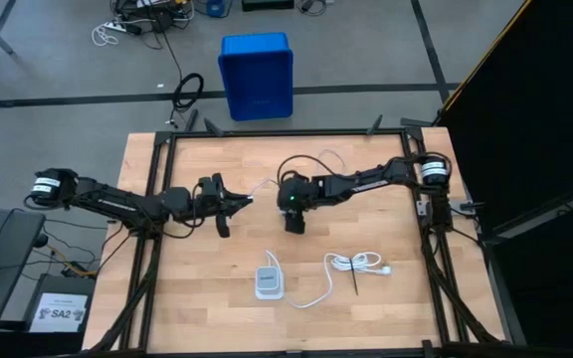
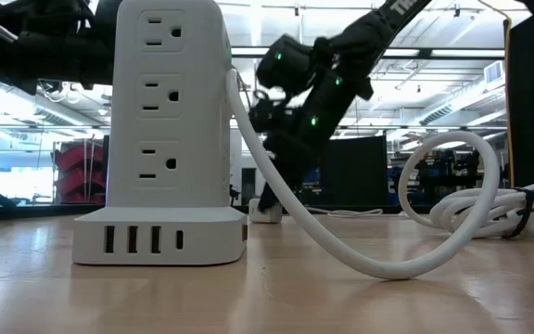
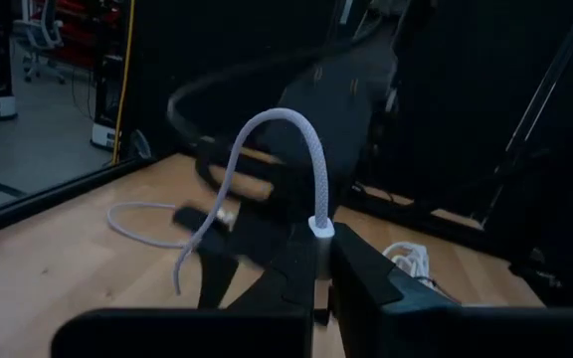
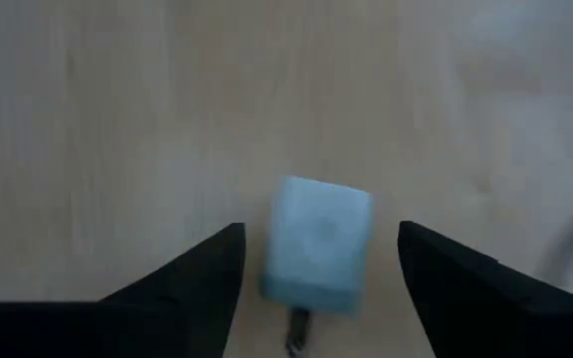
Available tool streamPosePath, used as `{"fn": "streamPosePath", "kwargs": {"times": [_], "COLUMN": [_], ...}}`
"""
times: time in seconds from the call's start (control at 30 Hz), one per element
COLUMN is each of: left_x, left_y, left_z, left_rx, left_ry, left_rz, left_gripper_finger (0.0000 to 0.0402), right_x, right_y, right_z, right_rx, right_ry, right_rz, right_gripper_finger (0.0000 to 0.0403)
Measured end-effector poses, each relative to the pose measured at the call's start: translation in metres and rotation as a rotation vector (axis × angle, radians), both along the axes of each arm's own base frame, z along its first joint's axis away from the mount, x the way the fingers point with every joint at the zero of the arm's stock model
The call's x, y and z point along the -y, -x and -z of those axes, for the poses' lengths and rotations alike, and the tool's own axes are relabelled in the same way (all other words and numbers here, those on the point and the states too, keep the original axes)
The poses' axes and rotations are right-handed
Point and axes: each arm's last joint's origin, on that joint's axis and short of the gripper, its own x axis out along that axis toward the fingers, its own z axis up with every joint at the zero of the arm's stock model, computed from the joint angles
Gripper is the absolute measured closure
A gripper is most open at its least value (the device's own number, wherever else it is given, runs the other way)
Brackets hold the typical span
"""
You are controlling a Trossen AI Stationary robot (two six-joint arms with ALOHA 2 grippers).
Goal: Insert USB
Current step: Insert the white charger cable into the white charger adapter
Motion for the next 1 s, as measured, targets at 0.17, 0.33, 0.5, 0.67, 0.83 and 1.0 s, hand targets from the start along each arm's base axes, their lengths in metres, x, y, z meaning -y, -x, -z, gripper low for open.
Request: {"fn": "streamPosePath", "kwargs": {"times": [0.17,0.33,0.5,0.67,0.83,1.0], "left_x": [0.0,0.0,0.0,0.0,0.002,0.005], "left_y": [0.0,0.0,0.0,0.0,0.001,0.002], "left_z": [0.0,0.001,0.0,-0.003,-0.009,-0.019], "left_rx": [-0.002,-0.005,-0.005,0.032,0.096,0.199], "left_ry": [0.0,0.0,0.0,-0.008,-0.012,-0.026], "left_rz": [0.002,0.003,0.004,0.006,0.059,0.146], "left_gripper_finger": [0.0401,0.0401,0.0401,0.0401,0.0401,0.0401], "right_x": [0.002,0.001,0.002,0.002,-0.008,-0.031], "right_y": [-0.003,-0.004,-0.003,-0.001,0.001,0.003], "right_z": [0.014,0.011,0.009,0.007,-0.012,-0.042], "right_rx": [-0.018,0.003,0.001,-0.017,0.027,0.188], "right_ry": [0.001,0.001,-0.013,-0.013,-0.001,0.021], "right_rz": [0.038,0.03,0.014,0.008,-0.033,-0.113], "right_gripper_finger": [0.0171,0.0236,0.029,0.029,0.029,0.029]}}
